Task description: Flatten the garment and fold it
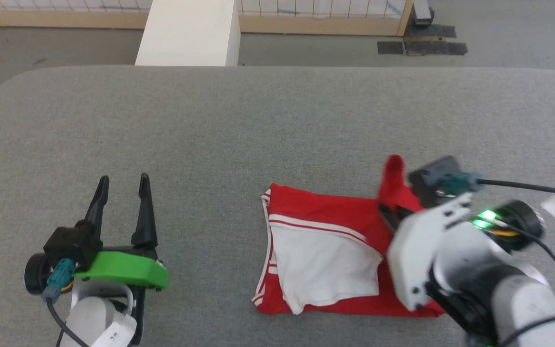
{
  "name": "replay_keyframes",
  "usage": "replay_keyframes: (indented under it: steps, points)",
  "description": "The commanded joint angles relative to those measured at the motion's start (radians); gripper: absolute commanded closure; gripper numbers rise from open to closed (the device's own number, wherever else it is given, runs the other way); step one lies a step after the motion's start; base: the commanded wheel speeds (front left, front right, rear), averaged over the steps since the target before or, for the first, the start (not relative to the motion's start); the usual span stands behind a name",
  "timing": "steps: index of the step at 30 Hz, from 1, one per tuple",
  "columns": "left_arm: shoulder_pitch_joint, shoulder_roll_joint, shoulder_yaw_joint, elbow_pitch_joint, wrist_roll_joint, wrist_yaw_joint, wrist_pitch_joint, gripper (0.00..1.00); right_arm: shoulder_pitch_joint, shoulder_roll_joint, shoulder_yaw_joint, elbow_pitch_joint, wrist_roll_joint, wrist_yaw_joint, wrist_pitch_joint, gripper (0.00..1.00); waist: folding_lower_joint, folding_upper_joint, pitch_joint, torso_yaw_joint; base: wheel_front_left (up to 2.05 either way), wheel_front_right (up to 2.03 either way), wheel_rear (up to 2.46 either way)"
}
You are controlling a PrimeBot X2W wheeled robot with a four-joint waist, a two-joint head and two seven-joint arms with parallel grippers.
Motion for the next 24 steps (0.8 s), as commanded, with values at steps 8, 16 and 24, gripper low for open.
replay_keyframes:
  steps: [8,16,24]
  points:
    - [-0.061,-0.005,-0.035,-0.006,0.007,-0.007,-0.007,0.00,-0.194,0.008,0.224,0.309,0.055,-0.002,-0.169,1.00,0.0000,0.0000,0.074,0.041,0.00,0.00,0.00]
    - [-0.087,-0.005,-0.051,-0.004,0.000,-0.007,-0.007,0.00,-0.322,0.008,0.350,0.610,0.138,-0.002,-0.307,1.00,0.0000,0.0000,0.109,0.070,0.00,0.00,0.00]
    - [-0.081,-0.006,-0.049,0.008,-0.001,-0.007,-0.007,0.00,-0.359,0.008,0.404,0.734,0.234,-0.002,-0.371,0.00,0.0000,0.0000,0.091,0.065,0.00,0.00,0.00]
